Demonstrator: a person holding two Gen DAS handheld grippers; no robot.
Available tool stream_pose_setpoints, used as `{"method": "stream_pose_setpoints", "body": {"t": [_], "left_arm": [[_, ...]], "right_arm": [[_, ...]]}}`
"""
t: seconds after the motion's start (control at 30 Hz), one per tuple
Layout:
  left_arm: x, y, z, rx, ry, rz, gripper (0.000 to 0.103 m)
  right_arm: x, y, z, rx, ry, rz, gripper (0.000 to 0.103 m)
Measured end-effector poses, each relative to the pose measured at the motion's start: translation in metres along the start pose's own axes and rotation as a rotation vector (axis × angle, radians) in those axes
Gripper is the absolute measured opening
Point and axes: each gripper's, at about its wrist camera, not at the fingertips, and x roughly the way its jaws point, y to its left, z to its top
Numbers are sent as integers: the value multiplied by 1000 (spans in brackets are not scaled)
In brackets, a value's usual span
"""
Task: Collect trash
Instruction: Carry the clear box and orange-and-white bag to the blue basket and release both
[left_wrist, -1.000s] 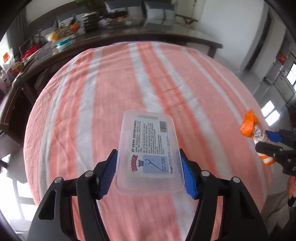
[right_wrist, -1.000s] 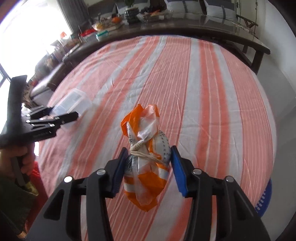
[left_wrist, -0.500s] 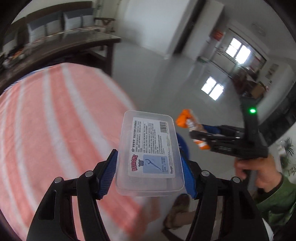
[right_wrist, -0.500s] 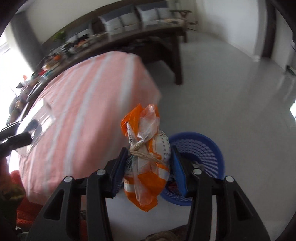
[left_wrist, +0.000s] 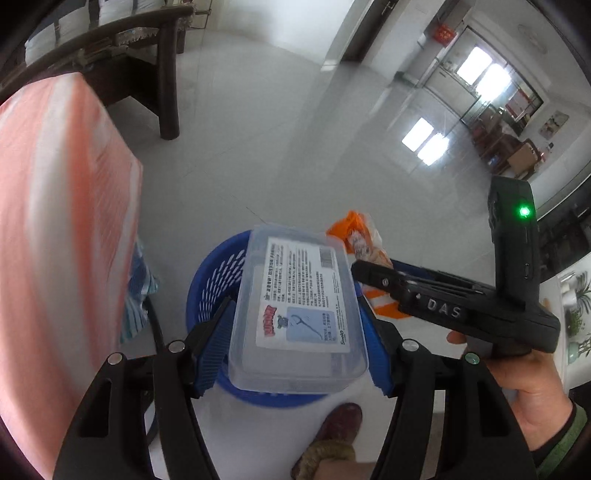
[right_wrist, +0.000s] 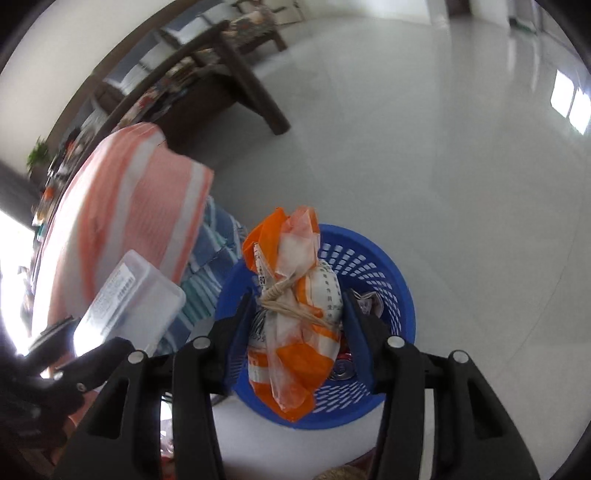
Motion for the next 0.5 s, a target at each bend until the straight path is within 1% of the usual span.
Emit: {"method": "stream_pose_setpoints", "body": {"t": [0.03, 0.07, 0.1, 0.13, 0.17, 0.2, 0.27, 0.3, 0.33, 0.4, 0.47, 0.5], "left_arm": [[7, 0, 3, -2, -3, 14, 77], [8, 1, 4, -8, -12, 29, 81], [6, 3, 4, -14, -23, 38, 87], [1, 2, 4, -19, -46, 41, 91], [-5, 3, 3, -20, -63, 42, 92], [-10, -1, 3, -18, -82, 46, 94], [-31, -7, -1, 2, -126, 57, 95], [-44, -11, -5, 15, -153, 68, 97], [-60, -17, -10, 36, -192, 92, 98], [-91, -30, -23, 82, -263, 147, 98], [-115, -37, -30, 99, -304, 178, 98], [-127, -41, -37, 105, -319, 193, 98]], "right_arm": [[7, -8, 1, 24, 10, 9, 75], [10, -11, 4, 35, 8, 6, 84], [9, -13, 4, 43, -2, -5, 88], [6, -15, 5, 51, -14, -22, 88], [0, -17, 6, 64, -25, -33, 88], [-9, -17, 6, 77, -45, -49, 92], [-23, -18, 4, 80, -86, -74, 95], [-36, -14, 2, 71, -113, -89, 96], [-43, -12, -1, 64, -129, -96, 98], [-69, -5, -13, 35, -171, -110, 98], [-87, 2, -21, -2, -206, -129, 98], [-101, 10, -31, -35, -235, -152, 98]]}}
